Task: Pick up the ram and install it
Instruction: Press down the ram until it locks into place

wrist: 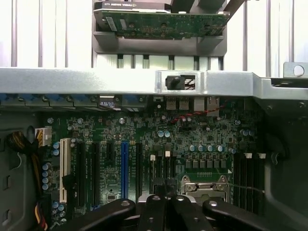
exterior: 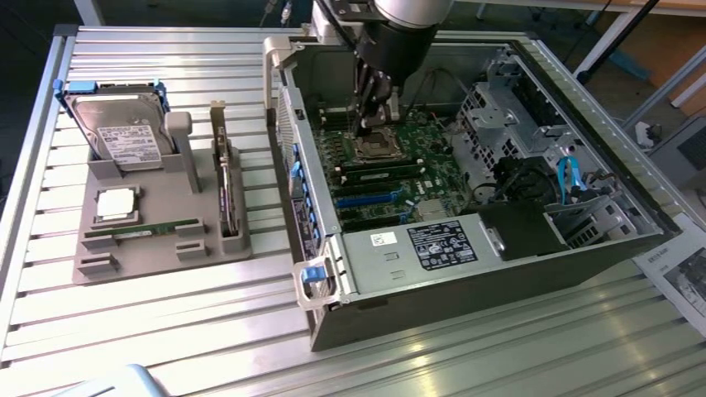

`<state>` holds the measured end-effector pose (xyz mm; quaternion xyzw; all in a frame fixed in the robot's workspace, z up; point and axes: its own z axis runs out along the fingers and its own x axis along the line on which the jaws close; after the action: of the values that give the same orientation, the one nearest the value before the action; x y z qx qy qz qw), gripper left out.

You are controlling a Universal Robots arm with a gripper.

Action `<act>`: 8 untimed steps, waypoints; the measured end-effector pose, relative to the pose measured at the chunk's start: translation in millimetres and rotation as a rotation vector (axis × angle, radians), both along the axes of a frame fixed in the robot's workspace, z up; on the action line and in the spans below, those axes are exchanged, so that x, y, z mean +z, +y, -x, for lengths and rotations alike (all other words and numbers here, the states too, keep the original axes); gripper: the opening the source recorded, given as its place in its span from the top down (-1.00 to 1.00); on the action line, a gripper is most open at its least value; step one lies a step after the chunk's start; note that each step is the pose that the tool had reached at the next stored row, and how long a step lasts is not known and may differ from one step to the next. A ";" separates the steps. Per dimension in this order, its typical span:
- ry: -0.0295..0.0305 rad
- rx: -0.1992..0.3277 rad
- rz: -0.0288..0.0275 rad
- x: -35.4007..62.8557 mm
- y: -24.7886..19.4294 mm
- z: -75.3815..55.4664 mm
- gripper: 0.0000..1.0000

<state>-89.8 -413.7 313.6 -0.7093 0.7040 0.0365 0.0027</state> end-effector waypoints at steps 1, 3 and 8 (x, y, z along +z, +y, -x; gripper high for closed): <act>-0.0002 0.000 0.0000 0.0 0.0 0.0 0.80; -0.0001 0.000 0.0003 0.2 0.0 -0.4 0.80; -0.0002 0.000 0.0002 0.1 0.0 -9.9 0.80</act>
<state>-79.9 -413.7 313.7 -0.7092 0.7040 0.0363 0.0027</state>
